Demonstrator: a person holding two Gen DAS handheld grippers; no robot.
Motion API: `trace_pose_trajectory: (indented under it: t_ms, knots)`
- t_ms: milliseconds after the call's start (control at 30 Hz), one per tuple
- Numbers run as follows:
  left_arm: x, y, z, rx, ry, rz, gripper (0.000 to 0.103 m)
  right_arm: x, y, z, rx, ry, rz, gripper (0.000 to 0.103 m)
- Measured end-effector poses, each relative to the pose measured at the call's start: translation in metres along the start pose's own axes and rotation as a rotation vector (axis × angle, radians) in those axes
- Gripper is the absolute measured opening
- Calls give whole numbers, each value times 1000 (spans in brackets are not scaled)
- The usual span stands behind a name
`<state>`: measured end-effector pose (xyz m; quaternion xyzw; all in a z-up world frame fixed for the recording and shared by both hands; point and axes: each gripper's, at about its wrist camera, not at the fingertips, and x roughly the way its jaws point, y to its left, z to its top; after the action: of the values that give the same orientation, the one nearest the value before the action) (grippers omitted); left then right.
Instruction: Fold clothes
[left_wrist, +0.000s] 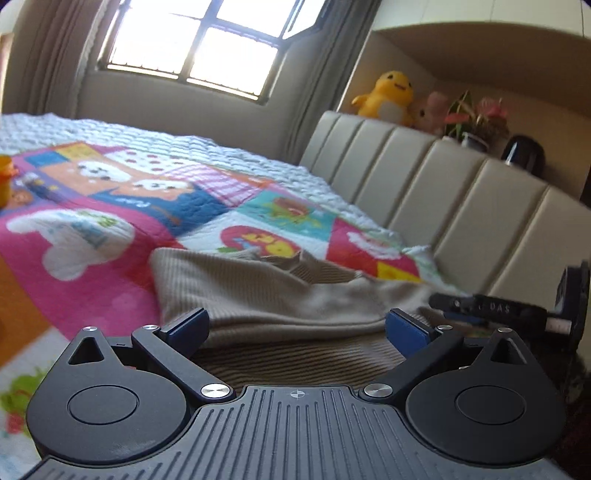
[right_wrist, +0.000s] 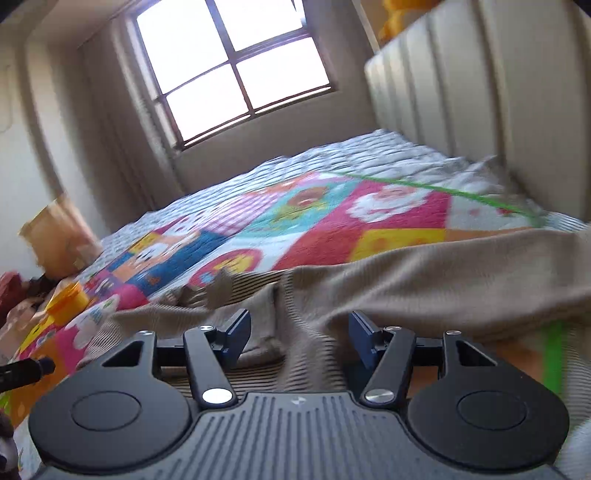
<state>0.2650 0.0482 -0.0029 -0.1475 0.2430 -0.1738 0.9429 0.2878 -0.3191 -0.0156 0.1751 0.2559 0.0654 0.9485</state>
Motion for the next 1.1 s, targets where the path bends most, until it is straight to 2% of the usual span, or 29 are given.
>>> trace_pose_trajectory:
  t_ms: [67,167,267,367,533,667,800,1000,1100]
  knots:
    - [13,-1,-10,-53,-15,18,103,-20,-42,3,134,-45,-109,59]
    - [32,9,-29,-103,37,78,103,-43,-106,4,328,-108,-247,58]
    - [30,17,-29,-141,12,64,103,-51,-149,6,436,-165,-339,53]
    - [31,23,-29,-174,7,50,103,-45,-174,7,491,-189,-360,52]
    - [32,23,-29,-171,8,54,103,-20,-192,8,516,-163,-343,47]
    - [31,24,-29,-179,7,49,103,-4,-186,13,426,-139,-347,35]
    - [31,25,-29,-187,4,44,103,-6,-169,24,267,-170,-384,21]
    - [29,30,-30,-219,-6,23,103,-24,-126,54,113,-228,-319,19]
    - [28,32,-31,-231,-12,13,103,-35,-89,70,53,-252,-255,18]
